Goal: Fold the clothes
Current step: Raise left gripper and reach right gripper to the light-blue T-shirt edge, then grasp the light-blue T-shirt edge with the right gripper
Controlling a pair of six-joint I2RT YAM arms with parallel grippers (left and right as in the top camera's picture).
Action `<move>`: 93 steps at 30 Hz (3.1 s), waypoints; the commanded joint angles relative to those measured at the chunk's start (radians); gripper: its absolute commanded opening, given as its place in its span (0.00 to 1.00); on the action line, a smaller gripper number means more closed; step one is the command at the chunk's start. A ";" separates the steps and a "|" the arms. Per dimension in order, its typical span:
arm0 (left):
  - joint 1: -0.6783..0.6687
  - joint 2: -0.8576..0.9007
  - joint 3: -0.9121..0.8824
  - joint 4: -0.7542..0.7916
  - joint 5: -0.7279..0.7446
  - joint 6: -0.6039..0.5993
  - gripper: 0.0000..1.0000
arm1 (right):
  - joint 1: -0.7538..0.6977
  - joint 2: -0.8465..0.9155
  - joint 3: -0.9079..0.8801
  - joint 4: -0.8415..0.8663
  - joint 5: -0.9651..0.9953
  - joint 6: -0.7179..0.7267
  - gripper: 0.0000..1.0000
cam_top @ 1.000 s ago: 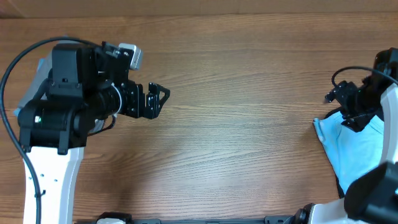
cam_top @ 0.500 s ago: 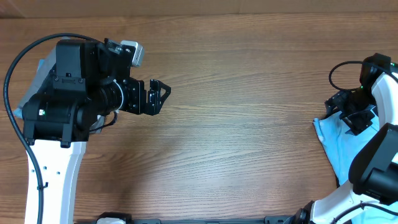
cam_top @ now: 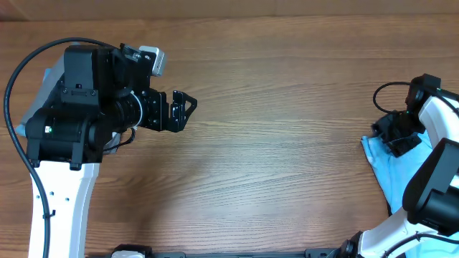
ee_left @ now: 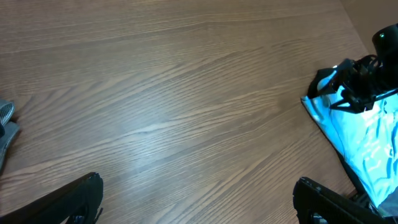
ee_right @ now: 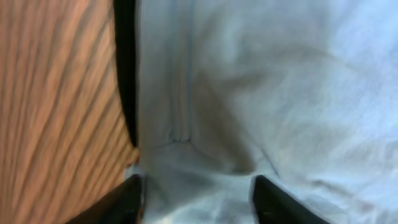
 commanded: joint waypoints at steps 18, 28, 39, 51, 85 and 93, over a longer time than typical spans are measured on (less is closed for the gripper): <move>-0.007 0.003 0.028 0.007 0.011 -0.006 1.00 | -0.021 -0.040 0.308 -0.250 0.043 -0.011 0.04; -0.007 0.003 0.028 0.017 0.007 -0.006 1.00 | -0.021 -0.045 0.326 -0.250 0.032 -0.044 0.04; -0.007 0.003 0.028 0.026 0.007 -0.005 1.00 | 0.006 -0.056 0.424 -0.329 -0.072 -0.115 0.04; -0.007 0.003 0.028 0.025 0.007 -0.006 1.00 | -0.032 -0.055 0.021 -0.027 -0.069 -0.068 0.54; -0.007 0.003 0.028 0.048 0.008 -0.006 1.00 | -0.058 -0.196 0.342 -0.203 -0.311 -0.165 0.04; -0.007 0.003 0.028 0.045 0.012 -0.007 1.00 | 0.121 -0.286 0.455 -0.156 -0.511 -0.242 0.04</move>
